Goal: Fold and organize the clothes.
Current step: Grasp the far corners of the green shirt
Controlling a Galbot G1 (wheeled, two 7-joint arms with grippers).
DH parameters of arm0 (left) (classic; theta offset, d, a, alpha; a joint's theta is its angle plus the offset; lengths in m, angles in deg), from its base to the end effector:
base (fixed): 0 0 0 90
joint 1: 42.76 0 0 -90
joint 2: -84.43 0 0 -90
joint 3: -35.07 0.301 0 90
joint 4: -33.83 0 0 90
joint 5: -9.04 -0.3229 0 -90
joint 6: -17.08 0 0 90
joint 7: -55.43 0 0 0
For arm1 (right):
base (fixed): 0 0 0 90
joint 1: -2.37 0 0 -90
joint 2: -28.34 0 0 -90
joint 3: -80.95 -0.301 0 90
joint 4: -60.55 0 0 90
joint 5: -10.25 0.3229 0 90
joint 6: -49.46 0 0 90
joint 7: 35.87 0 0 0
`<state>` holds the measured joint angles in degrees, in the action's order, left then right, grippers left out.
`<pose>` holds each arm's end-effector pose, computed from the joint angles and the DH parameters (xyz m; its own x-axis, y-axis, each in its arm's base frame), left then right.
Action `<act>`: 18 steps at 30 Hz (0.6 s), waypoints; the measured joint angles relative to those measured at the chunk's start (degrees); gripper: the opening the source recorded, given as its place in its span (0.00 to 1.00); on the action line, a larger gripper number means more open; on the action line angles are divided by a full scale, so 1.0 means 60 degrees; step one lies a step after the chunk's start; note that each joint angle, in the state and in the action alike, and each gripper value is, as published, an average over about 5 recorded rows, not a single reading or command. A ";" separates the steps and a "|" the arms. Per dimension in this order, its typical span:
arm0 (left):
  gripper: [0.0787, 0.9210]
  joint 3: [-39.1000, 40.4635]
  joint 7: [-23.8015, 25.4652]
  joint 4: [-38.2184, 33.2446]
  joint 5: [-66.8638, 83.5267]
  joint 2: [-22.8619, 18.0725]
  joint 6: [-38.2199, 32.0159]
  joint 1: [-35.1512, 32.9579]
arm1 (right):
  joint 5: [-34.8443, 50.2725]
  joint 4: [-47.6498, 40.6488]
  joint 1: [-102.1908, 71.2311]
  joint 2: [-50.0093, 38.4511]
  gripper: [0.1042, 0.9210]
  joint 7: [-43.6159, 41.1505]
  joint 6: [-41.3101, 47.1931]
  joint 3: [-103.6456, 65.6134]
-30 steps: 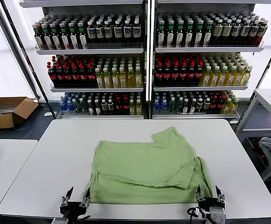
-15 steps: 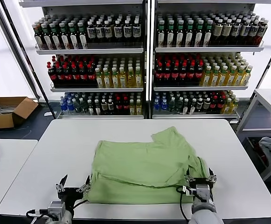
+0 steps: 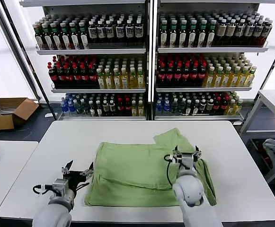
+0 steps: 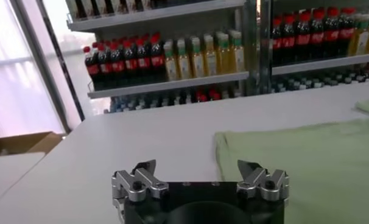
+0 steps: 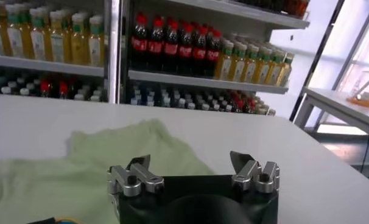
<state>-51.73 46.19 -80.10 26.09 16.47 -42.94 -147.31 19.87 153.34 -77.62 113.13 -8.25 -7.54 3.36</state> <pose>0.2441 0.0485 -0.2326 -0.9250 -0.0047 0.3800 0.0456 0.9913 0.1232 0.3607 0.0431 -0.2312 -0.9056 0.2484 0.3437 0.2140 0.9674 -0.1352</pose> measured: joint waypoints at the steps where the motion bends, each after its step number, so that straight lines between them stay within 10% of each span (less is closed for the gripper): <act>1: 0.88 0.0064 0.0025 0.0139 0.0069 0.0050 0.0032 0.0217 | 0.0058 -0.0239 0.0225 0.0067 0.88 -0.0003 0.0000 -0.0015; 18: 0.88 0.1676 0.0618 0.3634 0.0904 0.0239 0.0352 0.3881 | 0.0018 -0.4557 0.3389 0.1003 0.88 -0.0431 -0.0045 -0.0435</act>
<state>-41.67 49.89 -58.30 31.52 17.91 -40.82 -124.02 19.98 126.00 -57.28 119.14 -10.84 -7.82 0.75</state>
